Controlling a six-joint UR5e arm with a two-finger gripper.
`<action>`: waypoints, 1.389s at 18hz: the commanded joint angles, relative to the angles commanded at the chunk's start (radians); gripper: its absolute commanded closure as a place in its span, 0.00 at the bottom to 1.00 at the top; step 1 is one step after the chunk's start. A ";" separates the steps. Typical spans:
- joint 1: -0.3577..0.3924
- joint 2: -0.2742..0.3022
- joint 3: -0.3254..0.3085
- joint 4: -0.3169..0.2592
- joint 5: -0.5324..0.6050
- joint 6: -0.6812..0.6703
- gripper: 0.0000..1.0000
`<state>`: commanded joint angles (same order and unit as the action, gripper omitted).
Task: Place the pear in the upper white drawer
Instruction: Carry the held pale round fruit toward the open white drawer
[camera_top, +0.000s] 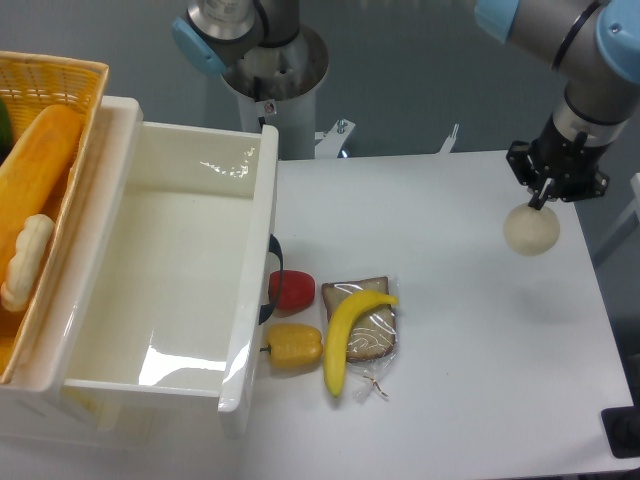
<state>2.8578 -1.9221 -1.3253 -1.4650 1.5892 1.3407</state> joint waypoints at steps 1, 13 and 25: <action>-0.002 0.000 0.000 0.000 -0.002 0.000 1.00; -0.077 0.106 -0.040 0.000 -0.090 -0.072 1.00; -0.198 0.350 -0.138 0.000 -0.392 -0.278 1.00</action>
<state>2.6599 -1.5725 -1.4634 -1.4649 1.1967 1.0631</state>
